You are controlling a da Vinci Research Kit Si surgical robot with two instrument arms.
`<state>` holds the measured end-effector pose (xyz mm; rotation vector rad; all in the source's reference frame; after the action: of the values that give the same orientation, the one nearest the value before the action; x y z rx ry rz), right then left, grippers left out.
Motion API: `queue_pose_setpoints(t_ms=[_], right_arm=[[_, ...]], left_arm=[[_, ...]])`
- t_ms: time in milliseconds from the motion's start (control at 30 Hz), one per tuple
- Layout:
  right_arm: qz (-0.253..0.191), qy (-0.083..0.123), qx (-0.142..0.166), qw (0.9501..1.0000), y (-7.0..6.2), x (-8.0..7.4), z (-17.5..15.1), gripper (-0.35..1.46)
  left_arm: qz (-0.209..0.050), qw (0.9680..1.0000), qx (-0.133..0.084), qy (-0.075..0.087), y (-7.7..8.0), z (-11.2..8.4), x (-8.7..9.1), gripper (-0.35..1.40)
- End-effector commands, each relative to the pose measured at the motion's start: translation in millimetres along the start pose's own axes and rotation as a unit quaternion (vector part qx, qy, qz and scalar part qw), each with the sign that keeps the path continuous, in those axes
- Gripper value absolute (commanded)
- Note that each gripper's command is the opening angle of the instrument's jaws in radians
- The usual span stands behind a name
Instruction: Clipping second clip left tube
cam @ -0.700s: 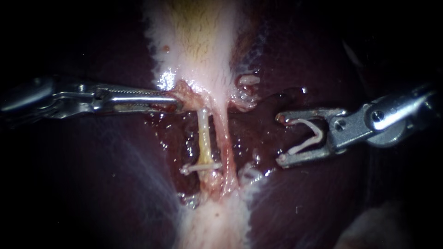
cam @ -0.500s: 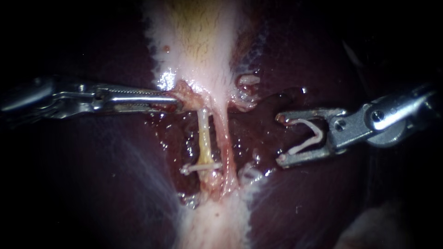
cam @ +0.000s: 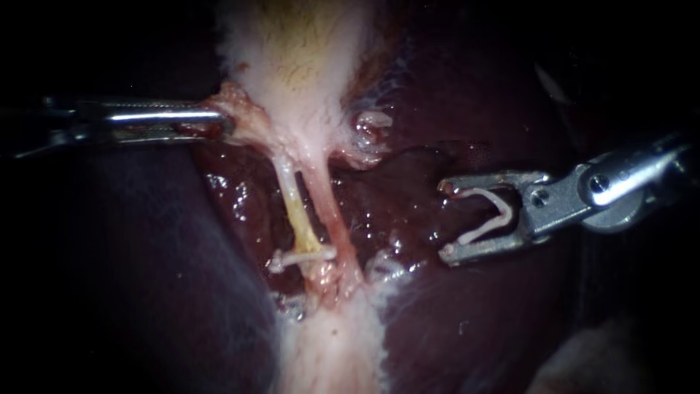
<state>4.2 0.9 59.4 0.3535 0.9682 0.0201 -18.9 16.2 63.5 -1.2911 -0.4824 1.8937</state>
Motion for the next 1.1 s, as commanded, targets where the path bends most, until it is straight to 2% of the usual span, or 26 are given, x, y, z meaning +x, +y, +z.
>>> queue_pose_setpoints(t_ms=[33, 200, 333, 600, 800, 967, 1100], right_arm=[[0.000, 0.001, 0.003, 1.0000, -0.1, 0.1, 0.2, 0.50], [0.015, 0.006, 0.019, 0.9997, -0.6, 0.6, 1.6, 0.50], [0.044, 0.015, 0.055, 0.9974, -1.4, 1.7, 4.1, 0.50], [0.091, 0.023, 0.071, 0.9931, -2.8, 4.3, 8.9, 0.50], [0.110, 0.031, 0.072, 0.9909, -2.4, 5.7, 10.9, 0.49], [0.124, 0.030, 0.070, 0.9894, -1.5, 5.9, 12.0, 0.49], [0.127, 0.030, 0.068, 0.9891, -0.7, 5.5, 12.7, 0.49]], left_arm=[[0.001, 1.0000, 0.002, 0.001, 0.3, 0.1, 0.0, -0.35], [0.001, 1.0000, 0.005, 0.002, 0.6, 0.3, -0.2, -0.35], [0.001, 1.0000, 0.004, 0.002, 0.7, 0.4, -0.2, -0.35], [0.001, 1.0000, 0.003, 0.002, 0.8, 0.5, -0.3, -0.35], [0.001, 1.0000, 0.002, 0.001, 1.0, 0.5, -0.3, -0.35], [0.001, 1.0000, 0.003, 0.001, 1.2, 0.4, -0.2, -0.35], [0.001, 1.0000, 0.003, 0.001, 1.2, 0.4, -0.2, -0.35]])
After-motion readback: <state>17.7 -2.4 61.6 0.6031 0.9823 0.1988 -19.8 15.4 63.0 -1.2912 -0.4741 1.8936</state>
